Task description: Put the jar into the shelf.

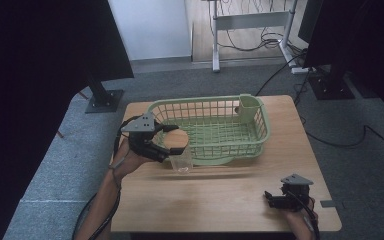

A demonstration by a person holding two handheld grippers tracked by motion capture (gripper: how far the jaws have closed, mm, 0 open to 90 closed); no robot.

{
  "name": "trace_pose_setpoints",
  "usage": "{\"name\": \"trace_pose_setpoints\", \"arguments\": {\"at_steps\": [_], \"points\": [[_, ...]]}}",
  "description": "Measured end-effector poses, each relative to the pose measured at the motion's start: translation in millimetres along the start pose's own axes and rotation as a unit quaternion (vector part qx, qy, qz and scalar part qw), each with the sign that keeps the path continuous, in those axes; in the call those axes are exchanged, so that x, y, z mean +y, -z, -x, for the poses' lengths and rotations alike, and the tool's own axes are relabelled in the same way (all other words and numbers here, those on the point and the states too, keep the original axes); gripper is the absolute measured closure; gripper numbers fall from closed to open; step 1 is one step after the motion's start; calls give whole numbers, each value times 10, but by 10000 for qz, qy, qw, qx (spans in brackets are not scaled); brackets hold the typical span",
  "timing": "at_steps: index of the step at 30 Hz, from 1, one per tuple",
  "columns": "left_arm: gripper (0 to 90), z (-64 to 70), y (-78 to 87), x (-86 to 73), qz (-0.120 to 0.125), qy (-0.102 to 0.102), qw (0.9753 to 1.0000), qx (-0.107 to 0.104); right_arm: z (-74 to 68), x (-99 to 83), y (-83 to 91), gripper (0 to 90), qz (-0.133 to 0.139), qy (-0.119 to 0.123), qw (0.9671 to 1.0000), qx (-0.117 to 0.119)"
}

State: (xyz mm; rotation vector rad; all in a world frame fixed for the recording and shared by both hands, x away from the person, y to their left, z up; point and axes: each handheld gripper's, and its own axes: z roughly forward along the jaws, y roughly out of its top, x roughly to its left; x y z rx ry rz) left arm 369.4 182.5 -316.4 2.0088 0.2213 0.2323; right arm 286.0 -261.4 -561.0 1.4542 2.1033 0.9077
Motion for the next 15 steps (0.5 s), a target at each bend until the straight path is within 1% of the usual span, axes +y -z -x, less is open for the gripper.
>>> {"name": "trace_pose_setpoints", "arguments": {"at_steps": [11, 15], "points": [[236, -129, -14, 205, 54, 1, 10000, 75, 3, -1, 1, 11, 8, -11, 10000, 16], [235, -177, -21, 266, 29, -33, 9999, 134, 5, -1, 2, 11, 9, -16, 10000, 21]]}}
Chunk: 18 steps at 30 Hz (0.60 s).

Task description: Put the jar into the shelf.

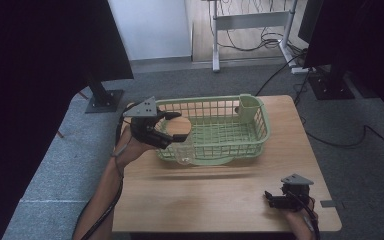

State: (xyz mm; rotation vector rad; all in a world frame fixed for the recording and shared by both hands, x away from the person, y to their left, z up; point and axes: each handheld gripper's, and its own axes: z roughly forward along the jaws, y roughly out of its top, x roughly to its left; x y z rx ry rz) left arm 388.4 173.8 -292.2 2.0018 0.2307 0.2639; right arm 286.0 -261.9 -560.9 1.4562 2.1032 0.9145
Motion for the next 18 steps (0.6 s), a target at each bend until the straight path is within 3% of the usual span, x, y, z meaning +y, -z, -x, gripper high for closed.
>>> {"name": "trace_pose_setpoints", "arguments": {"at_steps": [18], "points": [[235, -260, -111, 193, 48, 111, 9997, 200, 6, -1, 2, 11, 15, -29, 10000, 26]]}}
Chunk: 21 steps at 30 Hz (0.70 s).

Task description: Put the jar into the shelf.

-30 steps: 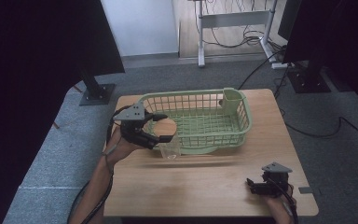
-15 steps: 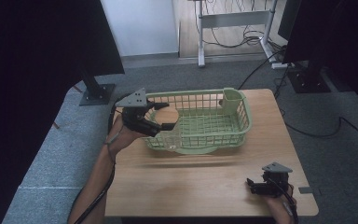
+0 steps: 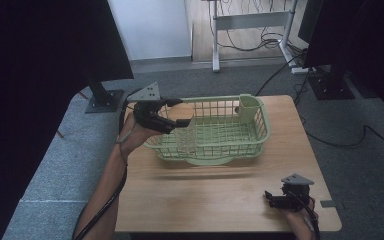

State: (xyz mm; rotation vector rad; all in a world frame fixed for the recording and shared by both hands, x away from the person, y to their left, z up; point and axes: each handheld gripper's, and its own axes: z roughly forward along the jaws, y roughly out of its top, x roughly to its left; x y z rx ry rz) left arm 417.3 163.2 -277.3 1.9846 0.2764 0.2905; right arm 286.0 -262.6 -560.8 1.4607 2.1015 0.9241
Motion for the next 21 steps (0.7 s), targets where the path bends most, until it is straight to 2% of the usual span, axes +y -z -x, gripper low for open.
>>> {"name": "trace_pose_setpoints", "arguments": {"at_steps": [12, 21], "points": [[236, -187, -193, 51, -80, 48, 9998, 202, 1, -1, 1, 11, 0, 9, 10000, 12], [236, -285, -369, -47, -71, 65, 9997, 223, 1, -1, 1, 11, -3, 18, 10000, 12]]}}
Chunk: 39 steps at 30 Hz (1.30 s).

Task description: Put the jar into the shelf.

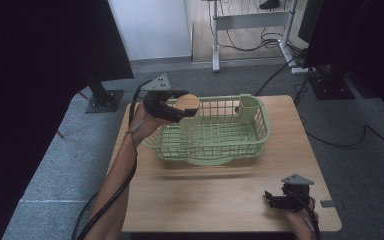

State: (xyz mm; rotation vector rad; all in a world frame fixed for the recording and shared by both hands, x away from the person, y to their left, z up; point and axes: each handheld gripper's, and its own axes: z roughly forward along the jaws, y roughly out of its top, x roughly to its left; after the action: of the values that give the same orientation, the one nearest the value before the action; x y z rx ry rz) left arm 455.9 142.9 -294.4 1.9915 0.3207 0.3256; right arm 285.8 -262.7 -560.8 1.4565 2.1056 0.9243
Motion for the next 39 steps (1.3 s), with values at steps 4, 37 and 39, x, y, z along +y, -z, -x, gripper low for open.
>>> {"name": "trace_pose_setpoints", "arguments": {"at_steps": [4, 37, 39], "points": [[236, -40, -78, -70, -3, 64, 10000, 30, -1, 0, 0, 11, -2, 9, 10000, -2], [235, -218, -685, -707, -307, 332, 9988, 211, 6, -1, 2, 11, 9, -8, 10000, 19], [236, -229, -702, -737, -350, 349, 9985, 231, 6, -1, 3, 11, 7, -12, 10000, 20]]}}
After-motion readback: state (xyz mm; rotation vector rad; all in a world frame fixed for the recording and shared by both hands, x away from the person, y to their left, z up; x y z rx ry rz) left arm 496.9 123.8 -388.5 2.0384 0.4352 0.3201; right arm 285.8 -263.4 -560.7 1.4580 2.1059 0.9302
